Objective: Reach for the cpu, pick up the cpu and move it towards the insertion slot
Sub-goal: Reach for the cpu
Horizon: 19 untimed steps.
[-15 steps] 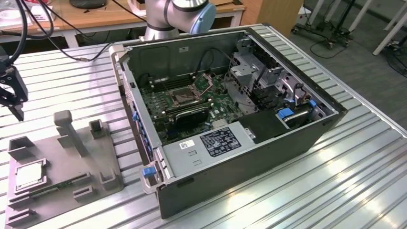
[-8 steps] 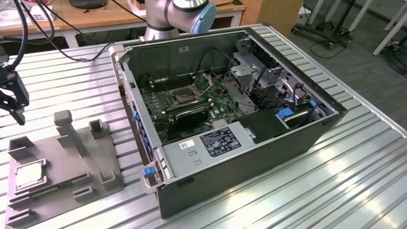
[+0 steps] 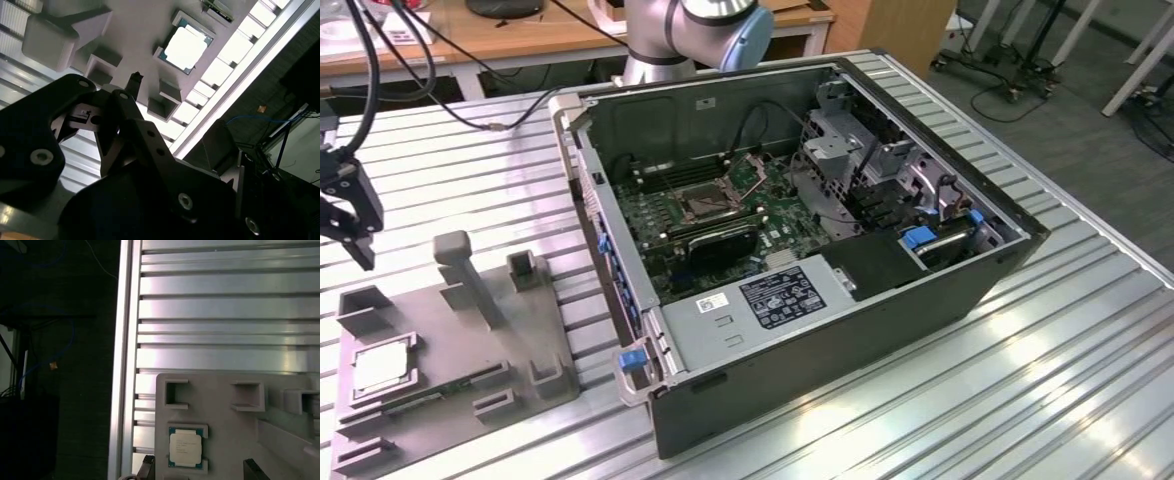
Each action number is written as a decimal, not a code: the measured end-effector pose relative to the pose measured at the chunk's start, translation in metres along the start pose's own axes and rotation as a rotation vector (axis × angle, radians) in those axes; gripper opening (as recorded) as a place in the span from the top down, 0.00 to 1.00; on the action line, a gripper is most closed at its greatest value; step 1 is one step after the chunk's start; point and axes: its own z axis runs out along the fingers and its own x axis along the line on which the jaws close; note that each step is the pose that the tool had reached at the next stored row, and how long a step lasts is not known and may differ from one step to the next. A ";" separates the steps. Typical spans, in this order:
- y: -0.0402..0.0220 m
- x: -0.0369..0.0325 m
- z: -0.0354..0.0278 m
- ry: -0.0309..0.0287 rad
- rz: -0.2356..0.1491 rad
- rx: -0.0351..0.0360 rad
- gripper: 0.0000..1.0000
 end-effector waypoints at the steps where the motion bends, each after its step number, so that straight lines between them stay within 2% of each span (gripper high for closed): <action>1: -0.0004 0.0000 0.0005 -0.0002 0.000 -0.0001 0.24; 19: -0.0093 0.0003 0.0107 -0.0001 0.000 -0.0006 0.24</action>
